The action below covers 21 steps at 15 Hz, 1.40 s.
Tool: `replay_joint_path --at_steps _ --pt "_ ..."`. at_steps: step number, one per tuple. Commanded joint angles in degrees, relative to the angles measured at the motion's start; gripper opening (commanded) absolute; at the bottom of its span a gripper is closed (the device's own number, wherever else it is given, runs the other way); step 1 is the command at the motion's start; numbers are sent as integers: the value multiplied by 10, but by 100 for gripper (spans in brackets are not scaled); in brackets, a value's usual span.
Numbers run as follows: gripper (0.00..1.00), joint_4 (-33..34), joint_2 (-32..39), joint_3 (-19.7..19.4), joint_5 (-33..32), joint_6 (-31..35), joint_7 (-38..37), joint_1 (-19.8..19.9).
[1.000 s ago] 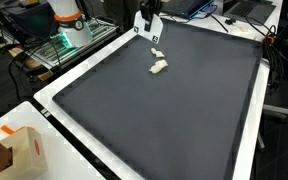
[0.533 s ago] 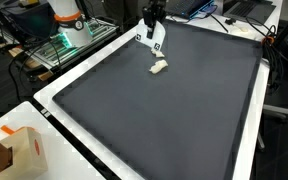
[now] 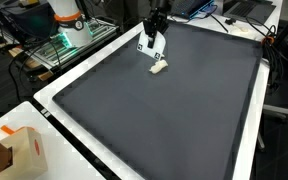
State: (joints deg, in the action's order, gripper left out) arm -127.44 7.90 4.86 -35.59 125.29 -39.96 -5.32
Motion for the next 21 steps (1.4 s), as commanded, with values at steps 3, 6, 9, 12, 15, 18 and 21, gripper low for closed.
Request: replay_joint_path --at_steps 3,6,9,12,15,18,21 --pt "1 9 36 -15 -38 -8 -71 -20" --pt "1 16 51 -19 -49 -17 -90 -27" --pt "1 25 66 -21 -54 -27 -96 -33" --pt "1 34 81 -22 -55 -31 -91 -38" --pt "1 43 95 -23 -51 -34 -83 -42" --pt "1 49 108 -24 -47 -38 -74 -47" --pt "1 57 120 -24 -45 -42 -65 -51"
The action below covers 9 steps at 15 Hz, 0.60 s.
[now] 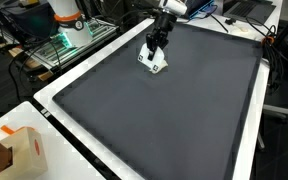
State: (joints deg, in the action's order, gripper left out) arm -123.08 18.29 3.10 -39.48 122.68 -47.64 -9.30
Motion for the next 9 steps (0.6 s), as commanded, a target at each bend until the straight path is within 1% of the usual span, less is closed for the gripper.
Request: replay_joint_path --at_steps 1,6,9 --pt "1 15 19 -7 -5 -18 18 -12" --pt "1 24 32 -6 -2 -20 42 -16" --pt "1 24 34 -2 11 -8 82 -11"
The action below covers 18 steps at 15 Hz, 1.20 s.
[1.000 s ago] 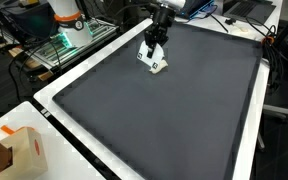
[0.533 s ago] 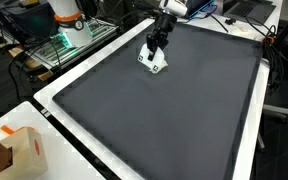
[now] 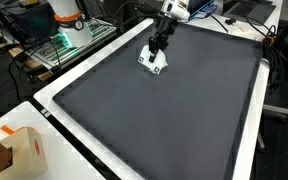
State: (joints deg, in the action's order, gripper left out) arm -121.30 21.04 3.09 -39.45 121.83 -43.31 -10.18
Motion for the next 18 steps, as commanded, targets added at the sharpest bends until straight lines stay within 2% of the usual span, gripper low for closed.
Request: replay_joint_path --at_steps 1,10,18 --pt "1 5 5 -1 14 2 52 -2" --pt "1 -1 -13 -1 47 24 158 7" --pt "1 -29 -66 -2 103 61 238 16"
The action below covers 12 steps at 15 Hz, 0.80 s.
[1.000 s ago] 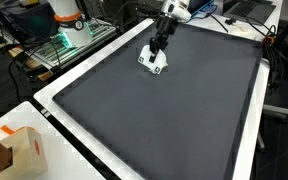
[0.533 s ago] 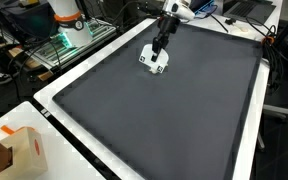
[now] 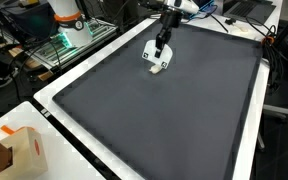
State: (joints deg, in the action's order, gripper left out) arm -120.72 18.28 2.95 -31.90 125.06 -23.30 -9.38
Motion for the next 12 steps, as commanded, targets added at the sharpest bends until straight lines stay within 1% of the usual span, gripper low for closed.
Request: replay_joint_path --at_steps 1,8,12 --pt "1 -40 -47 -1 32 34 46 9" --pt "1 -102 -136 2 80 95 121 27" --pt "1 -128 -183 6 129 122 174 34"
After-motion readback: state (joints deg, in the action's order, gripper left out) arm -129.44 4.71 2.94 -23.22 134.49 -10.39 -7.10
